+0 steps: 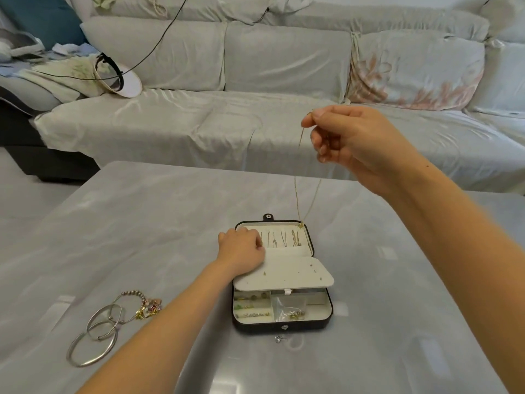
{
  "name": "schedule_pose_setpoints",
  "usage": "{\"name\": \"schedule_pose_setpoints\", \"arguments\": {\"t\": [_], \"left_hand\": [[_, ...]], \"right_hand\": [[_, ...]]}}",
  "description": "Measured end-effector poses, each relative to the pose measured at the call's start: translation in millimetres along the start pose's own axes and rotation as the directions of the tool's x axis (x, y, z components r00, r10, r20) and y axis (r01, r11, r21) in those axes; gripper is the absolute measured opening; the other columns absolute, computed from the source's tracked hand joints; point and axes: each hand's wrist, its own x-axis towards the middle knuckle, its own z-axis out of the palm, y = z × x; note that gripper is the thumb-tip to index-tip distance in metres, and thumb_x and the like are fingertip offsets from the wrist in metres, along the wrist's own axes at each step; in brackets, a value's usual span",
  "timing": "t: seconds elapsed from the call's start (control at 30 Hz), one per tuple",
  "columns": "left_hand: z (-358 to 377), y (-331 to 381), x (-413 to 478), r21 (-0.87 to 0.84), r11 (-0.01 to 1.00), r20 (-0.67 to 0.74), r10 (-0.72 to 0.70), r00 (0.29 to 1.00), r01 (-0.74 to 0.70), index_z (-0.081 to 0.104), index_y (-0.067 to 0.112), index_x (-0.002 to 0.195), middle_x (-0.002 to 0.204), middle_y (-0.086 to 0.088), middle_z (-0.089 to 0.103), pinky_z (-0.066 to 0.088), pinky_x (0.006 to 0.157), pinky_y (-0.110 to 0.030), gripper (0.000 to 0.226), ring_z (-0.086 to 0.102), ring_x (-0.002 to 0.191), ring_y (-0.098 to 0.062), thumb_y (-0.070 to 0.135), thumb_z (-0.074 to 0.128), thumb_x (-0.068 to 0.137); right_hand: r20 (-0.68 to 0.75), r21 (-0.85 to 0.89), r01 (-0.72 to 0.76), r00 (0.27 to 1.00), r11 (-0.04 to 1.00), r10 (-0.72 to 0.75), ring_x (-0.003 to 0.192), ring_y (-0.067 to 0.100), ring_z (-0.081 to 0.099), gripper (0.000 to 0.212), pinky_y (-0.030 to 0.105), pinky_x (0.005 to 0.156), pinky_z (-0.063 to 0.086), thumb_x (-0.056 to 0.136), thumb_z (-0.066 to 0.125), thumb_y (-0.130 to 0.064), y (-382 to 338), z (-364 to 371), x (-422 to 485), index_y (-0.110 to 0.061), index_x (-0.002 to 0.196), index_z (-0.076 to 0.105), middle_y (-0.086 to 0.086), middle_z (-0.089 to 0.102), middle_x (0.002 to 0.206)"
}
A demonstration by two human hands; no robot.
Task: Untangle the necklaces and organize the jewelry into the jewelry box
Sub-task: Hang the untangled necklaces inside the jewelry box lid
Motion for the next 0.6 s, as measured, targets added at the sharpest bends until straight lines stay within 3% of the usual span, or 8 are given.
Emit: {"name": "schedule_pose_setpoints", "arguments": {"t": [0.1, 0.23, 0.47, 0.6], "left_hand": [[5, 0, 1, 0.002, 1.0, -0.024, -0.017, 1.0, 0.017, 0.061, 0.025, 0.103, 0.11, 0.003, 0.057, 0.026, 0.089, -0.034, 0.022, 0.046, 0.109, -0.022, 0.029, 0.046, 0.088], [17, 0, -5, 0.047, 0.999, -0.186, 0.029, 0.982, -0.021, 0.06, 0.02, 0.099, 0.106, 0.004, 0.056, 0.023, 0.086, -0.033, 0.022, 0.045, 0.103, -0.019, 0.029, 0.042, 0.091], [22, -3, -18, 0.084, 0.97, -0.44, 0.241, 0.865, -0.227, 0.056, 0.02, 0.082, 0.076, 0.007, 0.058, 0.02, 0.071, -0.03, 0.016, 0.046, 0.074, -0.016, 0.026, 0.04, 0.08], [23, -5, -22, 0.063, 0.94, -0.518, 0.319, 0.793, -0.337, 0.061, 0.022, 0.082, 0.076, 0.008, 0.055, 0.021, 0.071, -0.029, 0.02, 0.046, 0.075, -0.016, 0.025, 0.043, 0.076]], "right_hand": [[-0.002, 0.006, -0.005, 1.0, 1.0, 0.005, 0.059, 0.01, 0.048, 0.02, 0.023, 0.059, 0.042, 0.095, 0.049, -0.016, 7, 4, 10, -0.011, 0.084, 0.065, -0.002, 0.056, 0.062], [-0.04, 0.036, -0.011, 0.999, 0.999, 0.013, 0.059, 0.01, 0.049, 0.02, 0.023, 0.059, 0.043, 0.095, 0.048, -0.015, 17, 8, 24, -0.01, 0.085, 0.064, -0.001, 0.057, 0.064], [-0.006, 0.094, -0.044, 0.999, 0.995, 0.045, 0.06, 0.01, 0.049, 0.02, 0.024, 0.061, 0.043, 0.096, 0.047, -0.014, 25, 14, 34, -0.01, 0.085, 0.063, -0.001, 0.056, 0.064], [0.022, 0.127, -0.033, 0.999, 0.991, 0.031, 0.06, 0.01, 0.05, 0.02, 0.024, 0.062, 0.043, 0.096, 0.047, -0.015, 26, 12, 34, -0.01, 0.085, 0.063, -0.001, 0.057, 0.064]]}}
